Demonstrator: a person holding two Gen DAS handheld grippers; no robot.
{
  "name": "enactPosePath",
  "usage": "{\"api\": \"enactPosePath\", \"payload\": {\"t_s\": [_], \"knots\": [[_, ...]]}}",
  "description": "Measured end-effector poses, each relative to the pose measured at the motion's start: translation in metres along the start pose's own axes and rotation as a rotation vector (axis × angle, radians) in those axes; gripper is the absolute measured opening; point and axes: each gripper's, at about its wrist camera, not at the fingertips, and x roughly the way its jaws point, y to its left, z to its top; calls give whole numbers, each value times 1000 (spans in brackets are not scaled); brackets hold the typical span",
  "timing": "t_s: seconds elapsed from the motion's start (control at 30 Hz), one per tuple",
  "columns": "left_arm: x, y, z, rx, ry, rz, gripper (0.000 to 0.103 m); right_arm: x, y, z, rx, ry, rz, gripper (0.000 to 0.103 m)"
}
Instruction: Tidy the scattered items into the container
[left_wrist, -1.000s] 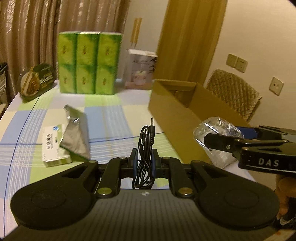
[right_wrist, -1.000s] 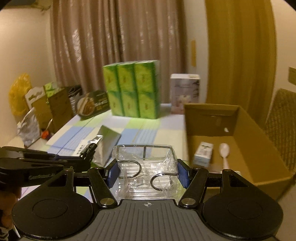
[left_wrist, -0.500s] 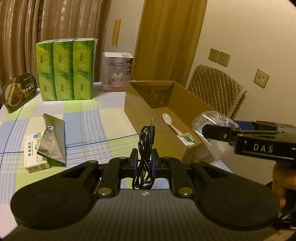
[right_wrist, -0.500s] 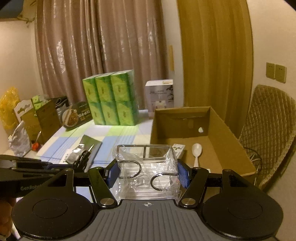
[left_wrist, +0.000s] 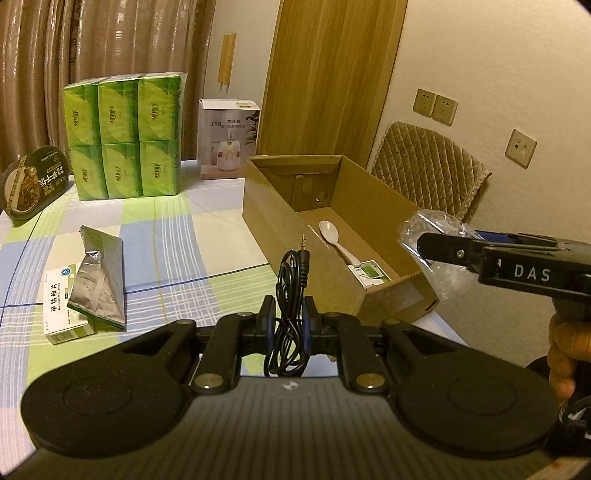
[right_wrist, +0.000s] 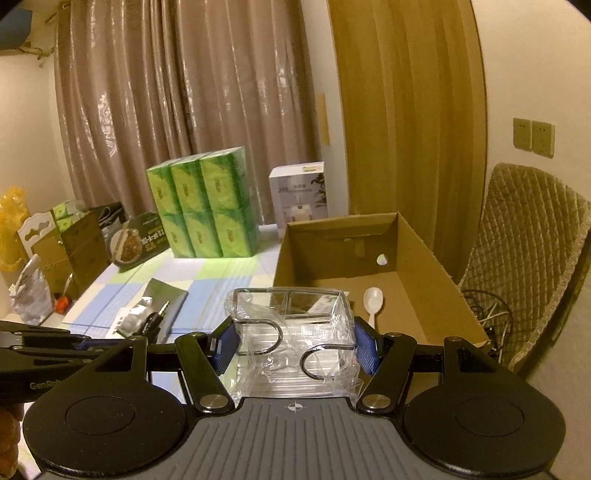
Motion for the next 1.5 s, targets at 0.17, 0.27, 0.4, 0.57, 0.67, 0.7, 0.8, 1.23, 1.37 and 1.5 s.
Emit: {"api": "enactPosePath", "payload": {"t_s": [0.17,0.27,0.4,0.57,0.67,0.7,0.8,1.23,1.37,1.5], "knots": [[5,-5,2,1,4,-9,11,-1,-8,-1,13,0,-14,61],[8,-7,3,-1,5,-15,11,-2,-13,-2,20,2,-23,61],[11,-12,5,-2,7,-25,11,-2,-20,-3,34,-1,-32,61],[14,-22,11,3,4,-43,11,-3,-29,-2,49,-7,-42,61],[17,-27,16,3,3,-58,11,-3,-34,-1,56,-10,-48,61],[19,-29,17,3,2,-64,11,-3,-36,-1,59,-10,-49,61],[23,-34,22,3,1,-80,11,-3,-41,-2,66,-11,-56,61],[48,-56,37,12,10,-127,11,3,-64,2,86,-18,-84,61],[57,-61,41,16,19,-133,11,4,-72,4,92,-21,-91,61],[66,-65,43,9,31,-143,11,7,-78,5,97,-22,-93,61]]}}
